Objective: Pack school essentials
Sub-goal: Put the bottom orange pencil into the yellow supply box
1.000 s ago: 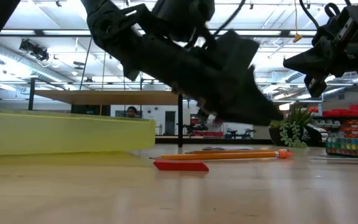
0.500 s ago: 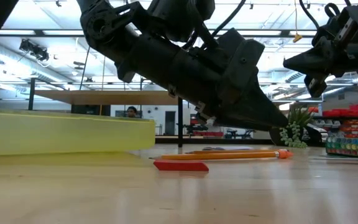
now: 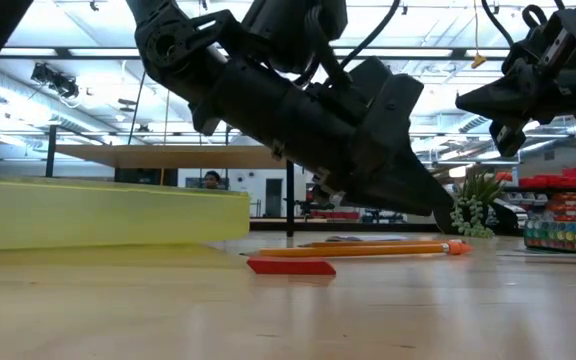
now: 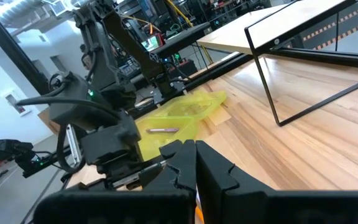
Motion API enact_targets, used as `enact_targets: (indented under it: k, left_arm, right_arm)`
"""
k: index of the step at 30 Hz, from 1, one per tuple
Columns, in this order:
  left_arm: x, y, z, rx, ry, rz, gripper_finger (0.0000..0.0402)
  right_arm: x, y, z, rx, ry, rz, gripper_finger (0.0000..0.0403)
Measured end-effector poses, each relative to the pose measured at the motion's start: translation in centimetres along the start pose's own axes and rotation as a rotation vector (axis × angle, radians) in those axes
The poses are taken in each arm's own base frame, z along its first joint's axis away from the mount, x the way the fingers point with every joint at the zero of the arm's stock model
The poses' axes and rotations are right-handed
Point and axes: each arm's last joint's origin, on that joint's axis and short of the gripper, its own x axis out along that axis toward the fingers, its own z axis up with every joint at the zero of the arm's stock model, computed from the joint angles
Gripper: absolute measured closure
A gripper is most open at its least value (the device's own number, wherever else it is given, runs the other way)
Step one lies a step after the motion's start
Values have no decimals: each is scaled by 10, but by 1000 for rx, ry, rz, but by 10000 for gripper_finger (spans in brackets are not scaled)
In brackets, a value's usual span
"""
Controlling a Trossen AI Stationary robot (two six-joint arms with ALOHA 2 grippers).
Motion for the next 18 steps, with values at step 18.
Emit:
enact_targets:
  k: [18]
  left_arm:
    - [0,0,0,26,0,-1,280]
  right_arm:
    - [0,0,0,0,0,0,393]
